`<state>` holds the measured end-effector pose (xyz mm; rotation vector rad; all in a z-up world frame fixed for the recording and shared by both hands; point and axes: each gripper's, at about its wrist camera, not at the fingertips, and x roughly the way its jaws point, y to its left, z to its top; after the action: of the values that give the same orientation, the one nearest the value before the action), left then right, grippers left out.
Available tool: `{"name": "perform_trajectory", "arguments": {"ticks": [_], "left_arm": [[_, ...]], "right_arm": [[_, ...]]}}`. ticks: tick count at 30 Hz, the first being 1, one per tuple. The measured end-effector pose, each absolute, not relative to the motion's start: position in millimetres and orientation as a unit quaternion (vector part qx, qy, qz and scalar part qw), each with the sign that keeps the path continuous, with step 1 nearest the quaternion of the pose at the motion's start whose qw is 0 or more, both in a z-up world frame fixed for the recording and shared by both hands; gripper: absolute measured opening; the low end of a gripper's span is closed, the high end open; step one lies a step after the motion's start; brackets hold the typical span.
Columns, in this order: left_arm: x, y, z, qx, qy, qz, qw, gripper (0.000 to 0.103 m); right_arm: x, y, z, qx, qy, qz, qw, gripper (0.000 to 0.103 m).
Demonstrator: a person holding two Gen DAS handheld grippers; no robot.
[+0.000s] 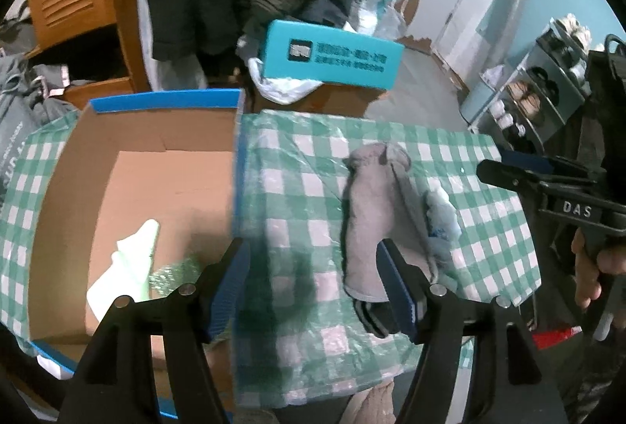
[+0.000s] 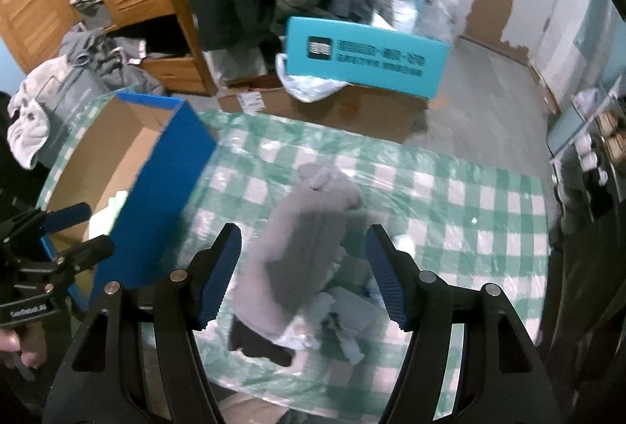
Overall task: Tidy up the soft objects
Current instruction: 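Move both tools back over the grey fleece sleeve and light blue cloth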
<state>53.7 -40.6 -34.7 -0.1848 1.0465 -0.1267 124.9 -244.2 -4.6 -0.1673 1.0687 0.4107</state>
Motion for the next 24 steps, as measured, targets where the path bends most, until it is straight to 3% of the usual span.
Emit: {"name": "perform_trajectory", "arguments": {"ticks": [24], "left_arm": [[103.2,-111.4,-83.4,-0.092,0.562,-0.1,0.816,0.073]], "right_arm": [[147.0,-318.6,-75.2,-0.048,0.565,0.127,0.814,0.066]]}}
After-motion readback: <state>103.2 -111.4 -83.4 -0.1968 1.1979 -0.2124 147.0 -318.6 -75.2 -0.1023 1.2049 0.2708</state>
